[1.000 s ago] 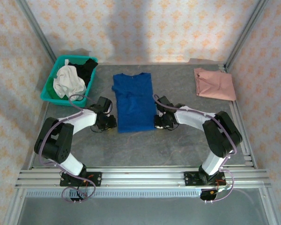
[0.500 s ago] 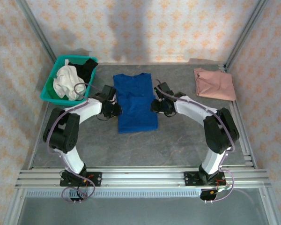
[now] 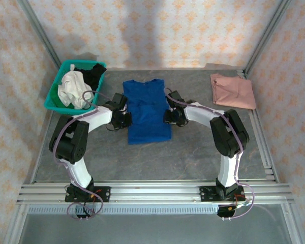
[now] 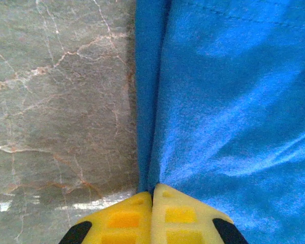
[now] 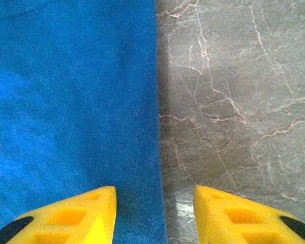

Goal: Fold and stack the t-shirts

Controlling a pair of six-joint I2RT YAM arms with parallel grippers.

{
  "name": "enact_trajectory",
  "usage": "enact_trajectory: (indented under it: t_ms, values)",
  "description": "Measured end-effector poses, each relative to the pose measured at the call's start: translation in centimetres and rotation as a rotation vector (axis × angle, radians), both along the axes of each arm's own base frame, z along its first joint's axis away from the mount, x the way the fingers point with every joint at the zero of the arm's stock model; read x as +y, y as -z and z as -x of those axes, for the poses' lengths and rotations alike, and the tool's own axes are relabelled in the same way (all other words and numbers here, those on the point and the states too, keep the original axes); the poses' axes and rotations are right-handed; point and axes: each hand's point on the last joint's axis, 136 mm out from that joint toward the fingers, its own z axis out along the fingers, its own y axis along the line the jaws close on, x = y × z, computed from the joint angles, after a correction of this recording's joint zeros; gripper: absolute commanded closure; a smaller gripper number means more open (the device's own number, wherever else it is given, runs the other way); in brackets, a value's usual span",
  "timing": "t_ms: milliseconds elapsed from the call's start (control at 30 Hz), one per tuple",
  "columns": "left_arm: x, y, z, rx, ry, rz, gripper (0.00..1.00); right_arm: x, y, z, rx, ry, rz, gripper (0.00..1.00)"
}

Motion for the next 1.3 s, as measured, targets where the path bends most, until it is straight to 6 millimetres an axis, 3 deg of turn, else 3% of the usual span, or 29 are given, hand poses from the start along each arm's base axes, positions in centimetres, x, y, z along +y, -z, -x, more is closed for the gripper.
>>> enact_trajectory:
  t_ms: [200, 400, 633, 867, 1033, 1300]
  values:
    - [0.4, -1.1, 0.3, -0.026, -0.006, -0.007, 1.00, 0.6, -0.3, -0.4, -0.013, 0.005, -0.033, 0.77]
    - [1.3, -2.3, 2.1, -0.055, -0.043, -0.023, 1.00, 1.2, -0.2, -0.5, -0.006, -0.002, -0.067, 0.74]
    - [2.0, -1.2, 3.8, -0.022, -0.078, -0.042, 1.00, 2.9, -0.5, -0.2, 0.005, -0.034, -0.142, 0.70]
    - [2.3, -1.1, 3.7, -0.026, -0.093, -0.056, 1.00, 4.2, 0.3, 1.2, 0.026, -0.069, -0.132, 0.82]
    - [2.4, -1.1, 3.7, -0.025, -0.096, -0.061, 1.00, 4.0, 0.8, 1.7, 0.040, -0.065, -0.121, 1.00]
    - [2.8, -2.1, 4.2, -0.053, -0.102, -0.065, 0.99, 4.7, -0.1, 2.8, 0.021, -0.097, -0.090, 1.00]
